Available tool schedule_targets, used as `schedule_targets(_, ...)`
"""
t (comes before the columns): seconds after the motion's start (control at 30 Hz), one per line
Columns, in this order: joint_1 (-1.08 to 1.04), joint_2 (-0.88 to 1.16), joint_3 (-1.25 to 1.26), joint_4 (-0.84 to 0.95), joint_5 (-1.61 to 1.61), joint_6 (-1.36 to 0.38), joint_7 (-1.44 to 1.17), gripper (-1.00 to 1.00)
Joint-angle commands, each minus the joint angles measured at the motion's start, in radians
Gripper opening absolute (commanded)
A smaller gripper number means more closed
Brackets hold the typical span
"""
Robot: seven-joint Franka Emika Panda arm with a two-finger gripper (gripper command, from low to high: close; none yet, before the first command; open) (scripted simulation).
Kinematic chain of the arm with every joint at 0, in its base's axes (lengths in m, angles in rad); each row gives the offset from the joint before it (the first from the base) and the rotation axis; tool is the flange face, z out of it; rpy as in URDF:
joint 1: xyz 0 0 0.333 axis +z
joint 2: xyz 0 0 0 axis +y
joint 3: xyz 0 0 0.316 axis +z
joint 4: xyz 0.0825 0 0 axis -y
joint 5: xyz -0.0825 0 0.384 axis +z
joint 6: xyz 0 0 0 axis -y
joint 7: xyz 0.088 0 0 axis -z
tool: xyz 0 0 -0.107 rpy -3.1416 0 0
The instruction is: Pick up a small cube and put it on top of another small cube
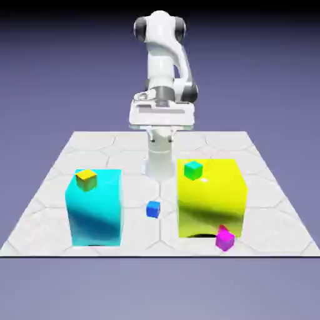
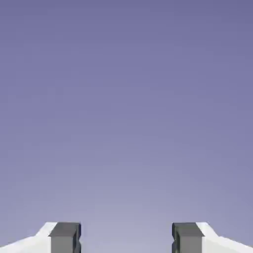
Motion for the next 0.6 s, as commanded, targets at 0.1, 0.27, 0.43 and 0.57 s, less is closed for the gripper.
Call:
schedule_targets(0.1,-0.114,0.141,0.106,0.081,-0.152,-0.04,-0.164,0.0)
schedule_targets(0.27,-0.248,0.295,0.225,0.11,-0.304,-0.095,-0.382,0.0)
schedule_targets(0.43,-0.381,0.449,0.344,0.14,-0.456,-0.149,-0.599,0.0)
schedule_targets(0.57,-0.429,0.48,0.372,-0.002,-0.454,-0.188,-0.741,0.0)
